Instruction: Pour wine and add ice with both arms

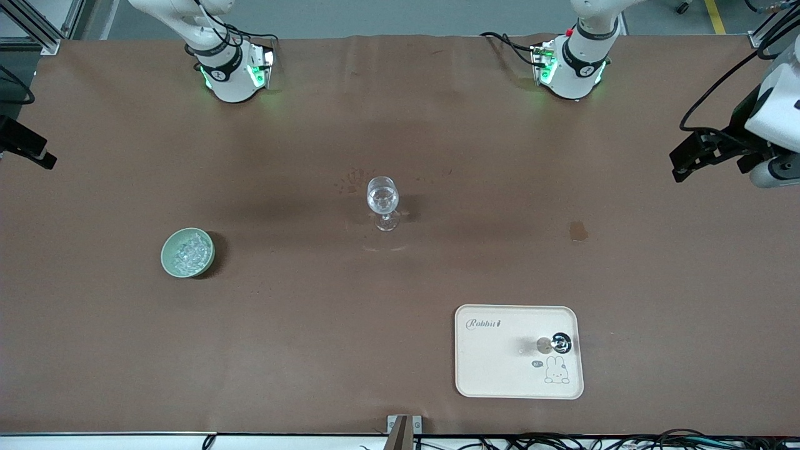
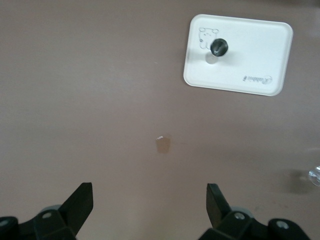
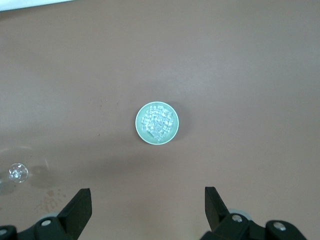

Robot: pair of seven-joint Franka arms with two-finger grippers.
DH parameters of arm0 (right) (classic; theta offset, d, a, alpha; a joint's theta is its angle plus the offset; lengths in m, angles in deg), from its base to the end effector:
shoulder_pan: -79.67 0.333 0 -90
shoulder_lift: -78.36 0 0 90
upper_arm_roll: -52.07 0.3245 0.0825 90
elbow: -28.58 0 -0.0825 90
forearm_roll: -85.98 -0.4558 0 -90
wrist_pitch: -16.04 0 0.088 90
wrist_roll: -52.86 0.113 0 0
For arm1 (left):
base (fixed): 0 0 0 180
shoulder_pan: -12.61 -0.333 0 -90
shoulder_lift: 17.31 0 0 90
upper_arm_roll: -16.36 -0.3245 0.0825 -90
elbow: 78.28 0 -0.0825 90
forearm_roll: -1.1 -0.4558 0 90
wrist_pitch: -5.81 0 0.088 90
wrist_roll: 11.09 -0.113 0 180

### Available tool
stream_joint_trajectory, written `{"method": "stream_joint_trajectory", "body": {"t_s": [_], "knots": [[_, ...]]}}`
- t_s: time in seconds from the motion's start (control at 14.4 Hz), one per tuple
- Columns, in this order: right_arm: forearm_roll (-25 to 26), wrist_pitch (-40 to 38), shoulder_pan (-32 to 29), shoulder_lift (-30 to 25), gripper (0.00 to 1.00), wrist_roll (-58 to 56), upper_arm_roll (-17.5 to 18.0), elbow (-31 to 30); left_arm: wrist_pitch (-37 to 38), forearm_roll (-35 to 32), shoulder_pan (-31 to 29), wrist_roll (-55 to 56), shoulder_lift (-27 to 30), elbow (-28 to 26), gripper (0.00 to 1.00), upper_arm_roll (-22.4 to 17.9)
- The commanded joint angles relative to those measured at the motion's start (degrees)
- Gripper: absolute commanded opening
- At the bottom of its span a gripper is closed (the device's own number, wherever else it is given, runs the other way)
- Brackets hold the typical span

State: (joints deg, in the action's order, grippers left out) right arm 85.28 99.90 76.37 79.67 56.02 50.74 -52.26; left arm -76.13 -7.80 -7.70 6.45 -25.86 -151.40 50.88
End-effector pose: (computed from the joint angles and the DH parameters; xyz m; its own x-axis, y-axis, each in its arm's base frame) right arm 0.6196 -0.0485 0.6892 0.9905 -0.1342 0.0292 -0.1339 -0.9909 -0.0132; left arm 0.6409 -0.1076 0.6922 0.9950 0.0871 0.0497 0.0899 -0.9944 -0.0563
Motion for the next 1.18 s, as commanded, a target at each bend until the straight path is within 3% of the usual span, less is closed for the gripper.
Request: {"method": "stream_joint_trajectory", "body": {"t_s": [0.0, 0.28, 0.77, 1.11], "knots": [[0.2, -1.9, -0.6, 0.4, 1.00, -0.6, 0.6, 1.2, 0.7, 5.0, 10.0, -1.7, 3.5, -1.7, 1.00, -13.7], [0.1, -1.9, -0.5, 0.4, 1.00, -0.5, 0.6, 1.2, 3.4, 7.8, 16.2, -4.2, 6.0, -4.2, 1.00, -20.7], [0.1, -1.9, -0.4, 0.4, 1.00, -0.5, 0.6, 1.1, -4.8, 9.1, 24.6, -12.9, 17.9, -22.0, 1.00, -33.0], [0.0, -1.9, -0.4, 0.3, 1.00, -0.5, 0.6, 1.1, -5.5, 9.0, 24.8, -12.2, 20.1, -25.3, 1.00, -32.9]]}}
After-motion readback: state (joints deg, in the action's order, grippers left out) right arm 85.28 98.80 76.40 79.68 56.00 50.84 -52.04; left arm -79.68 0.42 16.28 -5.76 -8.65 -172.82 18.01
